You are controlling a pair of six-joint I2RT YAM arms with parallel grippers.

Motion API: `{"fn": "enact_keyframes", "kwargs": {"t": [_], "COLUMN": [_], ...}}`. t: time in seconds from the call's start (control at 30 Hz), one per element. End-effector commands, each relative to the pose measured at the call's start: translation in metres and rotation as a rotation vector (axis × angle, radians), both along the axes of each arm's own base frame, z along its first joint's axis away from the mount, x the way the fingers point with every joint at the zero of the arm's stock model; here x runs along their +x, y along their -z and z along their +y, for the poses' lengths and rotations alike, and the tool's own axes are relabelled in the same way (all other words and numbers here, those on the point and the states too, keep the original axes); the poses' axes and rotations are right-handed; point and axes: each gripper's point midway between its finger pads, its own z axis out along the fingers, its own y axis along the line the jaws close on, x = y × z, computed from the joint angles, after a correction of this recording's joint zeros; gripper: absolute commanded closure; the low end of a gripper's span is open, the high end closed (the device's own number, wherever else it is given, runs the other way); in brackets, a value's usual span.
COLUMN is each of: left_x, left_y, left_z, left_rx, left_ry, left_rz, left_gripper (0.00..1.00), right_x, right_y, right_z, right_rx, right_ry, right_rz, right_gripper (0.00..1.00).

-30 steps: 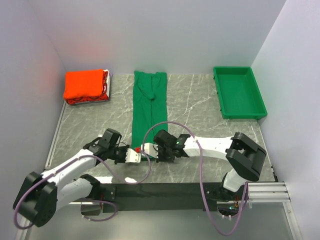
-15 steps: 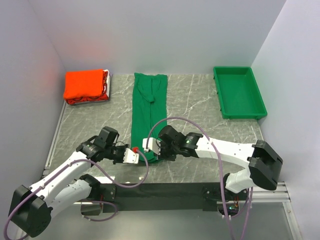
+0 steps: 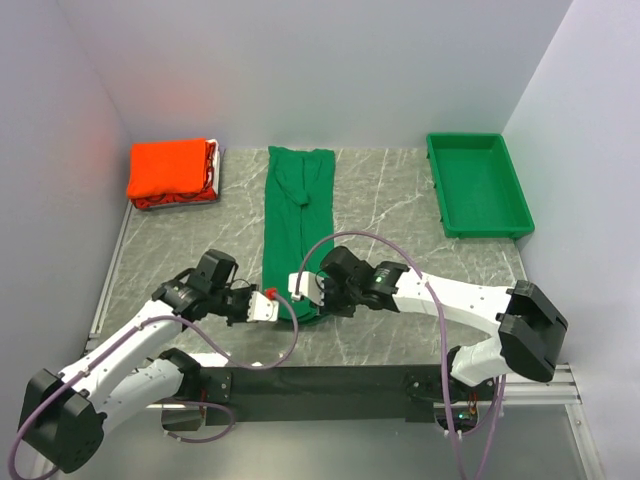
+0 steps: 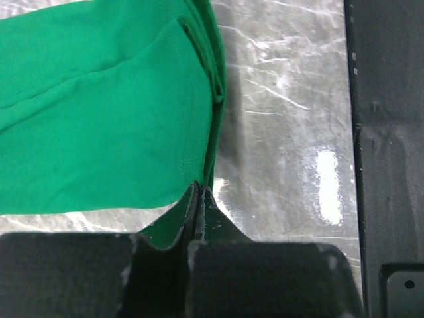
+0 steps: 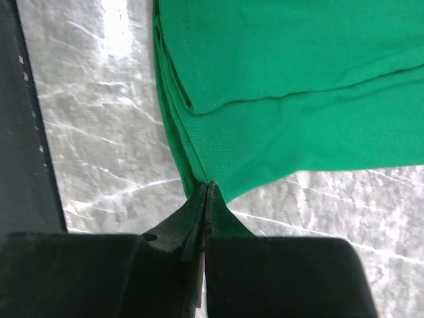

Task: Fold and stack the t-shirts
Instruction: Fold the tshirt

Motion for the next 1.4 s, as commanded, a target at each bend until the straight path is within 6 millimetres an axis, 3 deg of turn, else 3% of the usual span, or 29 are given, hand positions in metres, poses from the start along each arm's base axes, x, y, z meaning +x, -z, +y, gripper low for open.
{"fn": "enact_keyframes", "kwargs": {"t": [0.0,0.17,0.3,0.6,0.67,0.7,0.77,0.8,0.87,0.9,0.97,1.0,1.07,1.1,1.13,1.2,1.27,1.3,1.33,1.37], "left_x": [0.017,0.047,0.076,0.155,0.177,0.191,0.21,0.225,0.242,0.256,0.272,0.286,0.301,0.313,0.321,0.338,0.35,0.357,0.362,0.368], "left_y": [-0.026,-0.038,-0.046,-0.057,-0.057,-0.066,-0.057,-0.067,-0.055,-0.064,-0.05,-0.058,-0.042,-0.049,-0.033,-0.033,-0.019,-0.022,-0.013,-0.017], "left_z": [-0.01,-0.007,-0.004,-0.003,-0.002,-0.002,-0.001,0.0,0.0,0.001,0.002,0.002,0.004,0.004,0.007,0.009,0.012,0.013,0.016,0.016], "left_rx": [-0.07,-0.117,-0.144,-0.163,-0.166,-0.173,-0.165,-0.172,-0.159,-0.164,-0.149,-0.154,-0.142,-0.145,-0.13,-0.126,-0.107,-0.105,-0.09,-0.091], "left_ry": [-0.029,-0.098,-0.137,-0.178,-0.186,-0.188,-0.193,-0.196,-0.198,-0.201,-0.205,-0.209,-0.222,-0.226,-0.241,-0.26,-0.278,-0.284,-0.299,-0.312], "left_rz": [-0.031,-0.044,-0.066,-0.141,-0.133,-0.158,-0.148,-0.179,-0.158,-0.187,-0.166,-0.19,-0.156,-0.175,-0.149,-0.171,-0.169,-0.187,-0.175,-0.184], "left_gripper": [0.99,0.99,0.99,0.99,0.99,0.99,0.99,0.99,0.99,0.99,0.99,0.99,0.99,0.99,0.99,0.99,0.96,0.93,0.87,0.78], "right_x": [0.015,0.038,0.069,0.161,0.184,0.191,0.214,0.219,0.242,0.247,0.267,0.277,0.295,0.301,0.308,0.322,0.335,0.34,0.347,0.355], "right_y": [-0.024,-0.03,-0.041,-0.053,-0.055,-0.056,-0.057,-0.056,-0.054,-0.053,-0.049,-0.048,-0.044,-0.041,-0.039,-0.03,-0.025,-0.023,-0.024,-0.026], "right_z": [0.009,0.006,0.006,0.01,0.008,0.009,0.008,0.006,0.006,0.004,0.006,0.002,0.004,0.004,0.002,0.004,0.004,0.004,0.005,0.001], "right_rx": [0.046,0.044,0.049,0.042,0.036,0.038,0.034,0.028,0.021,0.013,0.009,0.006,-0.001,-0.004,-0.008,-0.016,-0.03,-0.035,-0.03,-0.037], "right_ry": [-0.023,-0.016,0.002,0.019,0.022,0.019,0.02,0.016,0.017,0.015,0.01,0.019,0.017,0.019,0.021,0.033,0.05,0.064,0.089,0.12], "right_rz": [-0.061,-0.092,-0.115,-0.179,-0.185,-0.186,-0.196,-0.184,-0.193,-0.187,-0.198,-0.203,-0.214,-0.216,-0.22,-0.236,-0.269,-0.282,-0.307,-0.33], "right_gripper": [1.0,1.0,1.0,1.0,1.0,1.0,1.0,1.0,1.0,1.0,1.0,1.0,1.0,1.0,1.0,1.0,1.0,0.97,0.81,0.71]}}
